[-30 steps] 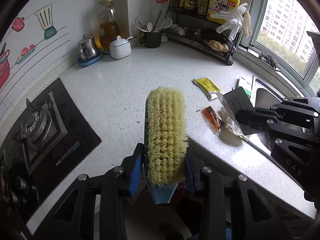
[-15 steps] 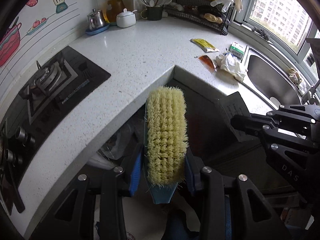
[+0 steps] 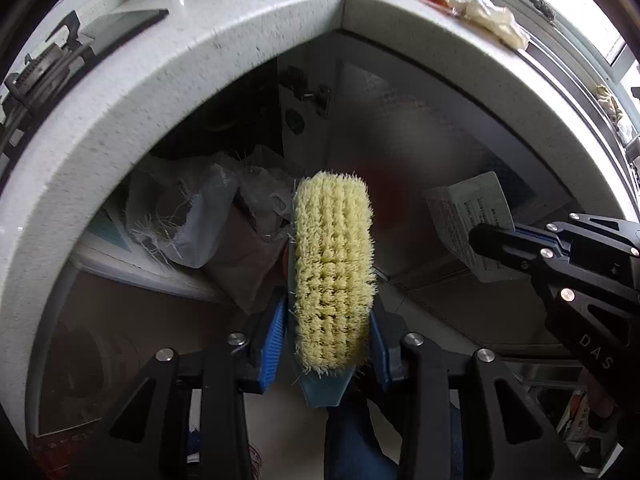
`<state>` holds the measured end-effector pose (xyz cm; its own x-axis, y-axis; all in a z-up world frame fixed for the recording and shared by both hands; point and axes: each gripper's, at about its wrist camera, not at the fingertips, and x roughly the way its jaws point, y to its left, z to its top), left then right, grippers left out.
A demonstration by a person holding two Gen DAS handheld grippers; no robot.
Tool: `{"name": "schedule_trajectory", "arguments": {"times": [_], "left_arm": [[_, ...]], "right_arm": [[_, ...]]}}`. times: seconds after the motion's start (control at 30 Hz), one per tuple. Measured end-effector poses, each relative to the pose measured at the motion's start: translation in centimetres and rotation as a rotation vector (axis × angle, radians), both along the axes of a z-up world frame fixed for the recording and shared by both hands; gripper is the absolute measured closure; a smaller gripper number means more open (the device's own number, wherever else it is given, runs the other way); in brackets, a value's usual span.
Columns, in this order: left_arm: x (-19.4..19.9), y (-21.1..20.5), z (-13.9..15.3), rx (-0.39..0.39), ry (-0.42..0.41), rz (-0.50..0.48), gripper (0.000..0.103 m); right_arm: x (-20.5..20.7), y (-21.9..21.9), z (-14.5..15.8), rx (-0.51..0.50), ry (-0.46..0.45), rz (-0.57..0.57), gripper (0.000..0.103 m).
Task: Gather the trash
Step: 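Carry the brush and packet down to the red bin, then open the left gripper to drop the scrub brush into the red bin, then open the right gripper to drop the packet into the red bin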
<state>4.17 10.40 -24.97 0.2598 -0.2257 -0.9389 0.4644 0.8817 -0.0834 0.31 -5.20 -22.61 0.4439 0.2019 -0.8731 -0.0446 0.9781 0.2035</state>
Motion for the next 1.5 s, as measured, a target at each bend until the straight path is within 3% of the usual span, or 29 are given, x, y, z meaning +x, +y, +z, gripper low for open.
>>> {"name": "schedule_trajectory", "arguments": {"times": [0.33, 0.57, 0.8, 0.93, 1.03, 1.13, 1.5], "left_arm": [[4.3, -3.1, -12.0, -0.021, 0.112, -0.042, 0.068], [6.0, -6.0, -17.4, 0.011, 0.119, -0.123, 0.068], [6.9, -7.8, -19.3, 0.027, 0.115, -0.166, 0.067], [7.4, -7.7, -19.4, 0.031, 0.092, -0.171, 0.051], [7.5, -7.7, -19.2, 0.042, 0.074, -0.163, 0.05], [8.1, -6.9, -19.1, 0.033, 0.072, -0.142, 0.028], [8.6, -2.9, -20.0, 0.066, 0.066, 0.026, 0.024]], "right_arm": [[1.6, -3.1, -11.4, 0.007, 0.069, -0.106, 0.102], [2.7, -5.3, -16.9, 0.01, 0.122, -0.147, 0.102], [2.8, -6.2, -19.2, 0.029, 0.153, -0.164, 0.102], [3.0, -6.2, -19.2, 0.034, 0.164, -0.161, 0.103], [3.8, -6.2, -20.3, 0.039, 0.171, -0.146, 0.102], [4.3, -5.8, -20.7, 0.044, 0.183, -0.114, 0.103], [6.4, -3.1, -21.9, 0.035, 0.205, 0.052, 0.103]]}}
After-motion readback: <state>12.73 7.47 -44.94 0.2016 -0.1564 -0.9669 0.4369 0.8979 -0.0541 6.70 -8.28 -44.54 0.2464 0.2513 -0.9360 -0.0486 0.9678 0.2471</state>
